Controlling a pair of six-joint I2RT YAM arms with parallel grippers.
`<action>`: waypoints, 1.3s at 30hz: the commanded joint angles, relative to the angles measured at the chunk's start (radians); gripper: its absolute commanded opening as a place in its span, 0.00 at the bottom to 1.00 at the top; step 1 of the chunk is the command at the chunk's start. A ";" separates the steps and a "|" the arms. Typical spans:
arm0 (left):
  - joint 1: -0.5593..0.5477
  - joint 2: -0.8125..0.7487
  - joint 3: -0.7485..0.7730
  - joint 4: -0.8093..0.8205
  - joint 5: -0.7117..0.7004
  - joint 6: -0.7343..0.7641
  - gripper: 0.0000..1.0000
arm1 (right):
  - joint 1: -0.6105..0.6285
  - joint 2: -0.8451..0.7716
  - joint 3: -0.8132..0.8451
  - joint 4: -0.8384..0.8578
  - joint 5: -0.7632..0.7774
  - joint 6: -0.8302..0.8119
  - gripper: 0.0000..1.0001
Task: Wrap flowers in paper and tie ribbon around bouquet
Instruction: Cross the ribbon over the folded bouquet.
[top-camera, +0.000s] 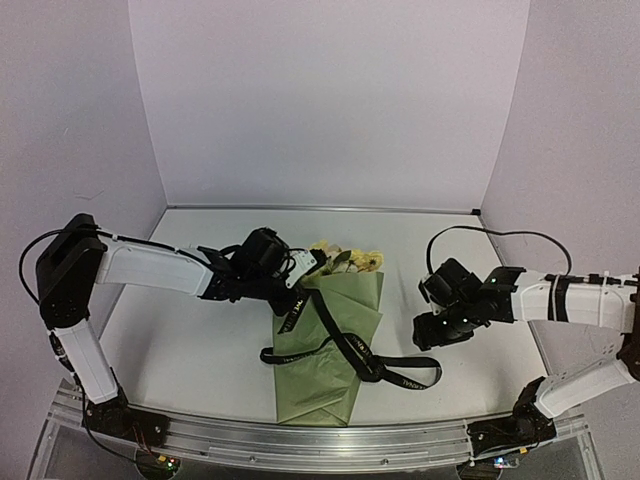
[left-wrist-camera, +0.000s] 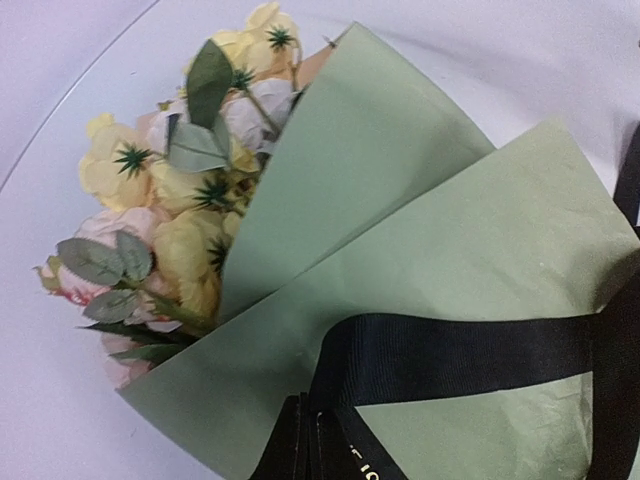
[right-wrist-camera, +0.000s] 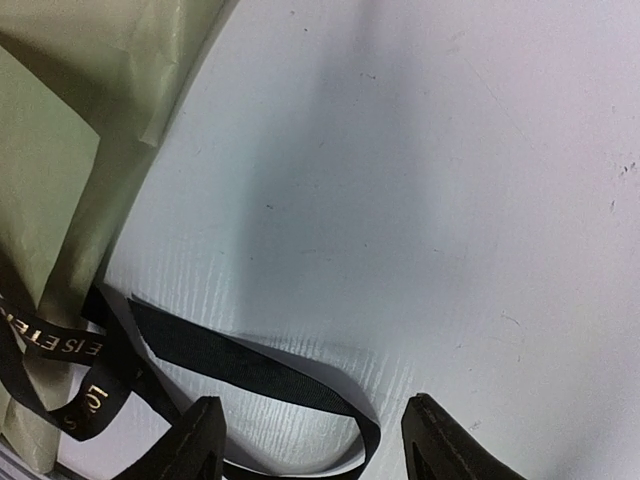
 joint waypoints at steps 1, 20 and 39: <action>0.028 -0.076 -0.033 0.046 -0.080 -0.094 0.00 | -0.008 -0.020 -0.020 0.010 -0.005 0.035 0.63; 0.029 -0.213 -0.139 0.037 -0.246 -0.261 0.00 | -0.007 0.046 -0.153 0.032 -0.046 0.189 0.58; 0.042 -0.388 -0.294 -0.012 -0.514 -0.460 0.00 | -0.054 -0.014 -0.016 -0.156 0.179 0.243 0.00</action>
